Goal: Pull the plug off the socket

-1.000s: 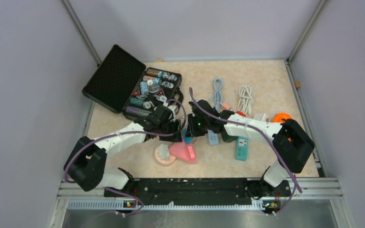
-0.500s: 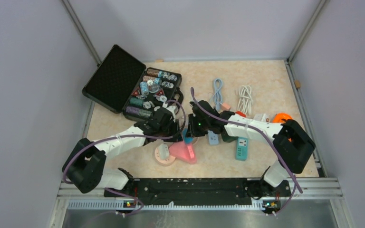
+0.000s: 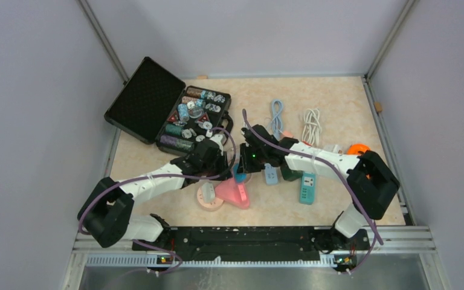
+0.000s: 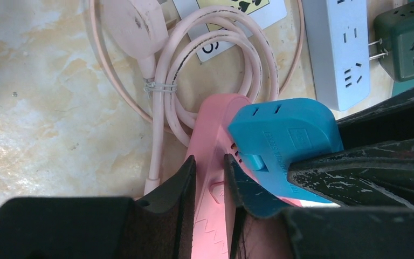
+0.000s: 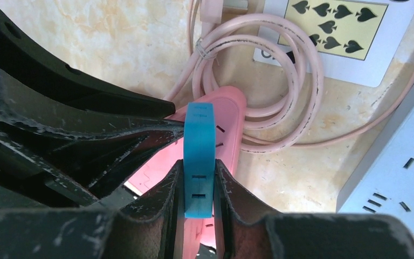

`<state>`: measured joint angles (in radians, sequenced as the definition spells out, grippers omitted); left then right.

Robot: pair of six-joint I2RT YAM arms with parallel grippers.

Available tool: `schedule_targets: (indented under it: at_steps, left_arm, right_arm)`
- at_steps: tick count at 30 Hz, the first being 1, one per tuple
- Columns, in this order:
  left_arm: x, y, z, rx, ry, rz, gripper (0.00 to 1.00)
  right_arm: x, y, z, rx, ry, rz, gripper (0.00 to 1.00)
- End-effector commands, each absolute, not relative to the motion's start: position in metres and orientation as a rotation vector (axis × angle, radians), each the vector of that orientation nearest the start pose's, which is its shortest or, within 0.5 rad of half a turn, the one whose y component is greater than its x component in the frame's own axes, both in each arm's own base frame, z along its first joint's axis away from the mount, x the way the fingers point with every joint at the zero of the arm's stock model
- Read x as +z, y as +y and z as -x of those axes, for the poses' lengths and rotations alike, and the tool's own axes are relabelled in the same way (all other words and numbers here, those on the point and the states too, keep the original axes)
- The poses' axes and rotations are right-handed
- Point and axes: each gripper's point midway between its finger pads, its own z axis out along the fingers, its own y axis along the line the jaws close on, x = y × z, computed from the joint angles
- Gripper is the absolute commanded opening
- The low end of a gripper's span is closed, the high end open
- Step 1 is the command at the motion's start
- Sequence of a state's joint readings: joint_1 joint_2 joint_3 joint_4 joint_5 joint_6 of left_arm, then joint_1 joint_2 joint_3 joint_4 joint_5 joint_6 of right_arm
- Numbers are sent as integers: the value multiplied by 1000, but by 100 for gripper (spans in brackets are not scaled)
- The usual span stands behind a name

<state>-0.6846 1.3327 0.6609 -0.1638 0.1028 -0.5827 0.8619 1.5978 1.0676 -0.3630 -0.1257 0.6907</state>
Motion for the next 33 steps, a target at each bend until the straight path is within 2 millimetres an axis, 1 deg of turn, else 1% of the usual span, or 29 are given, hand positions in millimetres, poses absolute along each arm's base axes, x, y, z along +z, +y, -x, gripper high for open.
schedule_targets:
  at_steps: [1,2,4,8,10,14,16,18,20,23,25,28,30,33]
  left_arm:
    - [15,-198,-199,-445,2690,-169,23]
    - [15,-198,-199,-444,2690,-169,23]
    - [15,-197,-198,-440,2689,-170,22]
    - [14,-196,-197,-435,2693,-164,22]
    - [16,-197,-198,-441,2685,-158,21]
    - [25,-201,-202,-461,2663,-153,21]
    - [34,-204,-206,-480,2640,-147,22]
    - [50,-210,-213,-510,2601,-142,24]
    - [71,-217,-222,-550,2543,-138,27]
    - [105,-230,-237,-610,2446,-148,34]
    - [127,-237,-247,-641,2386,-152,42]
    - [156,-245,-257,-675,2319,-158,51]
    - [170,-241,-266,-643,2280,-131,55]
    - [185,-230,-272,-595,2234,-74,62]
  right_arm:
    - [133,352,-242,690,2493,372,0]
    - [130,350,-243,648,2505,380,0]
    - [131,349,-243,644,2499,371,0]
    - [146,339,-251,717,2462,301,0]
    - [150,334,-254,716,2462,283,0]
    - [150,324,-255,681,2477,262,0]
    - [152,313,-262,642,2455,217,0]
    - [162,303,-269,647,2417,170,0]
    - [171,292,-275,655,2377,116,0]
    - [179,278,-287,664,2331,39,0]
    - [181,272,-294,679,2306,3,0]
    - [180,271,-302,693,2288,-16,0]
    - [181,275,-308,721,2276,-21,0]
    - [178,290,-315,787,2276,8,0]
